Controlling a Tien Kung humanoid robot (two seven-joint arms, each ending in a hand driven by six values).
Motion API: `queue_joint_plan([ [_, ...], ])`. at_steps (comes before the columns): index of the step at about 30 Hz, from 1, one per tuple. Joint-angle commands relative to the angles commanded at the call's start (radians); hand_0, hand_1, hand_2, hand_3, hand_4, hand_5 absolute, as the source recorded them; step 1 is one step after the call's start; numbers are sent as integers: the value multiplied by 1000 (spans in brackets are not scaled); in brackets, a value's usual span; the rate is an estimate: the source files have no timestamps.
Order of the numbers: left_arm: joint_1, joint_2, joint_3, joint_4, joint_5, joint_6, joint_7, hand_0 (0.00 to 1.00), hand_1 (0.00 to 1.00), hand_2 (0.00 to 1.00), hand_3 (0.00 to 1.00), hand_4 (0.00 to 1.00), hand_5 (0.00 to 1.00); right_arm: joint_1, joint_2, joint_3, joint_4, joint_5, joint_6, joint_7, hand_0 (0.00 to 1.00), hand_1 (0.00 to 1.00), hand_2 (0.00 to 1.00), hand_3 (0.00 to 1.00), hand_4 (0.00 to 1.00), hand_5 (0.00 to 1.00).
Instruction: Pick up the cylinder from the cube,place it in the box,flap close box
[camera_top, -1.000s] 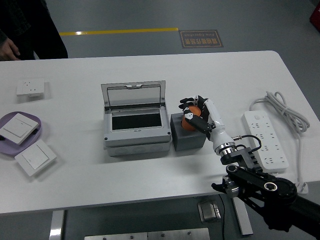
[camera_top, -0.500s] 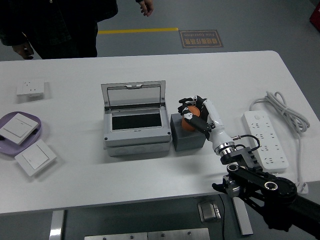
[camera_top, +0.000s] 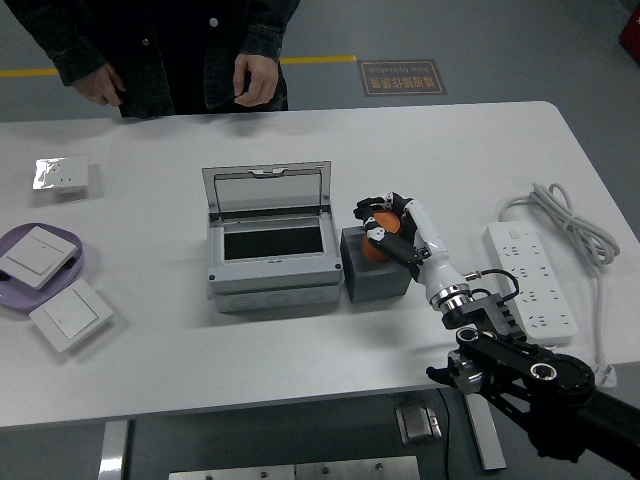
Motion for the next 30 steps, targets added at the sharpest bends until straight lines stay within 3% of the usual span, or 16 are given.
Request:
queue_joint_plan([
  [5, -1, -1, 0, 0, 0, 0, 0, 613, 622, 589, 611, 685, 232, 0, 0, -3, 2, -3, -3, -5, 785, 662, 631, 632, 771, 256],
  [6, -1, -1, 0, 0, 1, 0, 0, 613, 622, 588, 610, 685, 233, 0, 0, -3, 2, -3, -4, -5, 806, 688, 661, 653, 833, 312],
  [30, -1, -2, 1, -1, 4, 1, 0, 613, 622, 588, 609, 682, 229, 9, 1, -25, -6, -25, -11, -23, 804, 688, 655, 652, 833, 298],
])
